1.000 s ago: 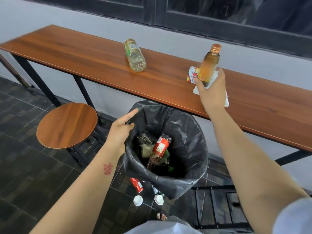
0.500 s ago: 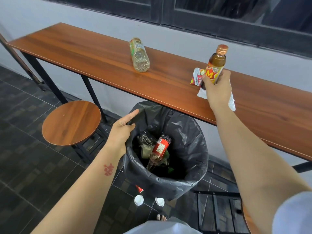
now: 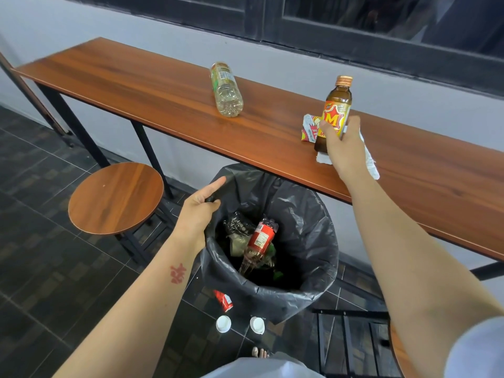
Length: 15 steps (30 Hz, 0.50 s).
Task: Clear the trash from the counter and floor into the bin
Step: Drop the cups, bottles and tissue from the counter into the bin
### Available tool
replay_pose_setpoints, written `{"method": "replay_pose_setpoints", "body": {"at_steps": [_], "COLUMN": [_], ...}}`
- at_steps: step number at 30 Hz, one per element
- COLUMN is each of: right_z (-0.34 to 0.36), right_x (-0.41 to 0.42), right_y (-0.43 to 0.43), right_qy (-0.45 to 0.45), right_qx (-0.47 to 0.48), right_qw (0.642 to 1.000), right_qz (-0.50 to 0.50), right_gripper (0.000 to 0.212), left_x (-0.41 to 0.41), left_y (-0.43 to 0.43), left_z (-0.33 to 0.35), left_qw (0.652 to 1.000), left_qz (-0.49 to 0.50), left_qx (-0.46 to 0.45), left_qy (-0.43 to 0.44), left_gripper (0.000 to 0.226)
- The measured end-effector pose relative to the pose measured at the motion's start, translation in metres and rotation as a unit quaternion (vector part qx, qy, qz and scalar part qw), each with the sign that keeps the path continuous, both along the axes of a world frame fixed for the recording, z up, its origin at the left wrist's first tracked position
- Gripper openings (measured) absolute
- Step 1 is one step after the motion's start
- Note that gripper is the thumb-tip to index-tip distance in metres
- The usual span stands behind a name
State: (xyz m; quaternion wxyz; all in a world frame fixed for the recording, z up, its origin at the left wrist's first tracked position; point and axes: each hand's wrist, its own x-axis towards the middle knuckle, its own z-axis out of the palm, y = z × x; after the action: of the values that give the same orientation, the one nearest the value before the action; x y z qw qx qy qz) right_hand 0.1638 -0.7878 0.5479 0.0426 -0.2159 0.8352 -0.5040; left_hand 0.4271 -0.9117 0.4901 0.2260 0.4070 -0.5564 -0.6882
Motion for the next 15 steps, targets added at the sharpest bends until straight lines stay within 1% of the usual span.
{"method": "replay_pose_setpoints", "body": {"at_steps": [8, 12, 15], "right_z": [-0.003, -0.007, -0.010], "right_x": [0.035, 0.061, 0.082], "right_y": [0.013, 0.018, 0.022], "right_qy": [0.004, -0.013, -0.009], "right_qx": [-0.003, -0.025, -0.036], "right_qw": [0.999, 0.997, 0.995], "right_qz": [0.041, 0.072, 0.094], "right_gripper": [0.049, 0.048, 0.045], "left_x": [0.008, 0.014, 0.021], "left_y": [0.001, 0.003, 0.005], "left_z": [0.003, 0.010, 0.014], "left_qw": [1.000, 1.000, 1.000], "left_qz": [0.004, 0.008, 0.008], "left_qx": [-0.002, -0.004, -0.007], "left_qy": [-0.010, -0.019, -0.018], "left_gripper": [0.056, 0.051, 0.049]}}
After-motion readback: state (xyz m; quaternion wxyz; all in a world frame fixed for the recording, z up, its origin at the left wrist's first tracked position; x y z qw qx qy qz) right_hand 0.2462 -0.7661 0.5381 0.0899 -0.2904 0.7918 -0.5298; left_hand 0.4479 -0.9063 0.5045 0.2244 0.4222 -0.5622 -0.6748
